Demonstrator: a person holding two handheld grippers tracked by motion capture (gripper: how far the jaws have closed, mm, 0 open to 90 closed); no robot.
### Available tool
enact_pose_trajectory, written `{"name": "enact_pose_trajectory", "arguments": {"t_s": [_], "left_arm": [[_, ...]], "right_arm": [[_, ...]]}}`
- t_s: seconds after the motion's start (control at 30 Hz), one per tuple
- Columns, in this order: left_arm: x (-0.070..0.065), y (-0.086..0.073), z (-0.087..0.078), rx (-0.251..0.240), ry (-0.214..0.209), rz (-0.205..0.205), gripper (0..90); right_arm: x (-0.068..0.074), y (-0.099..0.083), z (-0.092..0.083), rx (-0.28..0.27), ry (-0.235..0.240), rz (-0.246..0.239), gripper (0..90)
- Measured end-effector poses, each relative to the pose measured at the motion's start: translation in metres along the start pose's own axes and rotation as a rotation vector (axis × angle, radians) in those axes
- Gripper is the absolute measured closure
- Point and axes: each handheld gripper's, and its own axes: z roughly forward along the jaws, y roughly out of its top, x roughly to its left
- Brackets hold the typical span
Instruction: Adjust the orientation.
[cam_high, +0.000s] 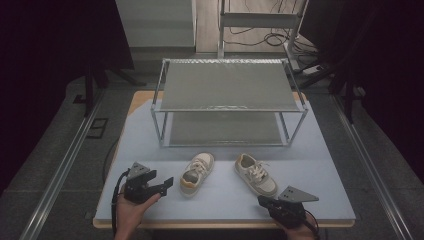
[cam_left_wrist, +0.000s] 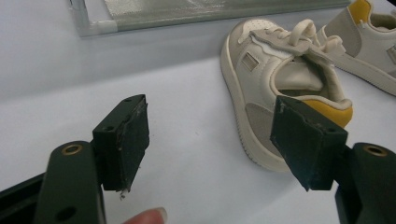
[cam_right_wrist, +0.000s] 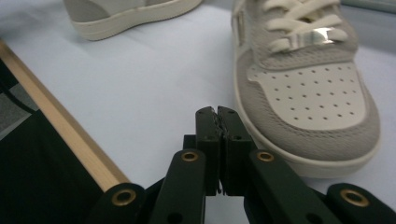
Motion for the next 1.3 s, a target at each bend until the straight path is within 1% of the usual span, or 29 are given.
{"name": "enact_pose_trajectory", "arguments": {"t_s": [0.1,0.13,0.23,0.33,0.43,0.67,0.7,0.73,0.83,0.87,0.9,0.93,0.97,1.0,1.1,1.13,1.2,1.23,1.27,1.3], "left_arm": [[0.0,0.0,0.0,0.001,0.0,-0.001,27.8],[0.0,0.0,0.0,0.001,0.0,-0.001,27.8],[-0.001,0.0,0.0,0.001,-0.006,0.004,27.6],[-0.001,0.0,0.001,0.005,-0.006,0.006,27.6],[0.0,-0.001,0.002,0.008,-0.004,0.005,27.6],[0.0,-0.001,0.001,0.01,-0.004,0.007,27.6],[0.0,0.0,0.001,0.008,-0.002,0.008,27.6],[0.0,0.0,-0.002,0.001,-0.003,0.007,27.5],[0.001,0.001,-0.003,-0.006,0.0,0.001,27.5],[0.002,0.001,-0.005,-0.006,0.004,-0.003,27.5],[0.002,0.001,-0.005,-0.006,0.004,-0.003,27.5],[0.002,0.001,-0.005,-0.01,0.002,-0.004,27.5],[0.002,0.001,-0.005,-0.01,0.002,-0.004,27.5],[0.003,0.001,-0.006,-0.009,0.001,-0.002,27.5],[0.002,0.001,-0.007,-0.011,0.0,-0.003,27.5],[0.002,0.001,-0.007,-0.014,-0.005,-0.006,27.5],[0.002,0.001,-0.007,-0.013,-0.005,-0.005,27.5],[0.002,0.001,-0.007,-0.013,-0.005,-0.005,27.5],[0.003,0.001,-0.007,-0.014,-0.005,-0.008,27.5],[0.003,0.001,-0.007,-0.014,-0.005,-0.008,27.5]], "right_arm": [[-0.004,-0.001,0.001,0.006,-0.008,0.01,87.0],[-0.008,-0.003,0.002,0.015,-0.02,0.018,87.1],[-0.012,-0.004,0.001,0.008,-0.035,0.031,87.2],[-0.016,-0.005,0.0,0.007,-0.02,0.043,88.3],[-0.016,-0.005,0.0,0.007,-0.017,0.042,88.5],[-0.024,-0.006,-0.003,0.003,-0.034,0.059,88.7],[-0.027,-0.006,-0.004,0.0,-0.042,0.071,88.7],[-0.028,-0.006,-0.004,-0.001,-0.049,0.072,88.8],[-0.031,-0.006,-0.005,-0.002,-0.052,0.082,88.8],[-0.035,-0.005,-0.005,-0.002,-0.067,0.087,88.8],[-0.035,-0.005,-0.005,-0.002,-0.067,0.087,88.8],[-0.039,-0.004,-0.005,-0.001,-0.078,0.099,88.8],[-0.039,-0.004,-0.005,-0.001,-0.078,0.099,88.8],[-0.044,-0.004,-0.005,-0.004,-0.09,0.112,88.8],[-0.047,-0.003,-0.003,-0.006,-0.102,0.118,88.8],[-0.05,0.0,-0.002,-0.008,-0.119,0.121,88.8],[-0.054,0.003,0.0,-0.001,-0.137,0.12,88.8],[-0.054,0.003,0.0,-0.001,-0.137,0.12,88.8],[-0.058,0.007,0.003,0.001,-0.152,0.12,88.8],[-0.058,0.007,0.003,0.001,-0.152,0.12,88.8]]}}
